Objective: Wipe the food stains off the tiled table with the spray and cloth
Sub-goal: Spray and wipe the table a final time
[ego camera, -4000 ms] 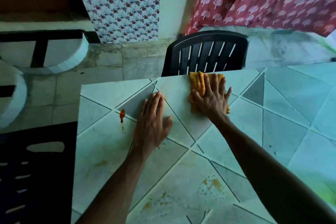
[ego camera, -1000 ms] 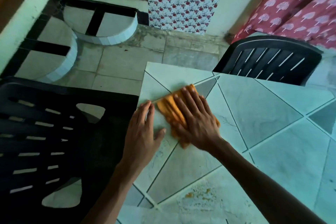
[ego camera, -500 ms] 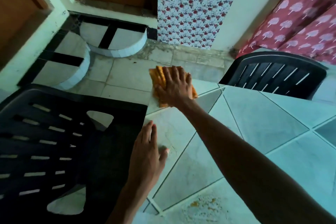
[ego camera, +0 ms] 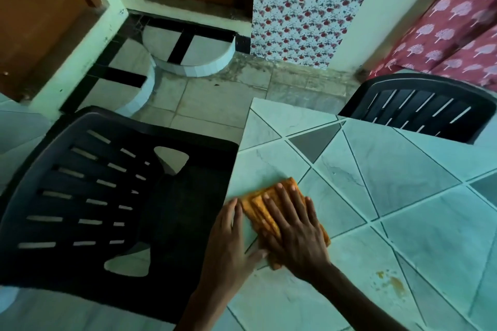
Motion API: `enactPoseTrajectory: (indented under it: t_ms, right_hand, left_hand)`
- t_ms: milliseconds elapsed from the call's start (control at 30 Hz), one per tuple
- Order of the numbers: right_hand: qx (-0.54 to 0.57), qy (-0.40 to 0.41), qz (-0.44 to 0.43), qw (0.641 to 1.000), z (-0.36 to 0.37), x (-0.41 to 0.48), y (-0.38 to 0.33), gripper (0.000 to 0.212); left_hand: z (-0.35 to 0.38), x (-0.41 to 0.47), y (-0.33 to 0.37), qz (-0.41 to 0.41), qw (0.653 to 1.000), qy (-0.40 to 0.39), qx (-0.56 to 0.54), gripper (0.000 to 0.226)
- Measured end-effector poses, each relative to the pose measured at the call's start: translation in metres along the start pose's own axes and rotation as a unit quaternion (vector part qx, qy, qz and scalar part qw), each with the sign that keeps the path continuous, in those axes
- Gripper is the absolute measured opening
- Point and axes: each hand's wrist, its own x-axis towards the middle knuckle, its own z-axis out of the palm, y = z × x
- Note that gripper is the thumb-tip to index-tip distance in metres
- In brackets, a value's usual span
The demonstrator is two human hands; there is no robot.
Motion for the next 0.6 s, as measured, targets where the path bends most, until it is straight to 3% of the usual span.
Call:
enactPoseTrajectory:
  t_ms: [300,367,500,600]
  right_hand:
    - [0.027,0.017,0.192,0.981,-0.026,0.183,-0.013,0.078]
    - [0.013,0.009,0.167,0.986,-0.028,0.176,-0.023,0.079]
    - [0.005,-0.007,0.008,1.000,-0.012,0.087,-0.042,0.080]
    - [-0.009,-0.016,-0.048,0.999,-0.001,0.027,-0.040,0.080]
  left_hand:
    - [0.011,-0.042,0.001,-0.046,0.999,0.026,-0.004,0.117]
    - [0.009,-0.046,0.001,-0.066,0.997,0.034,0.002,0.119]
    - [0.009,-0.055,-0.005,-0.098,0.994,0.038,0.022,0.120]
    - [0.008,-0.057,-0.007,-0.104,0.993,0.051,0.024,0.114]
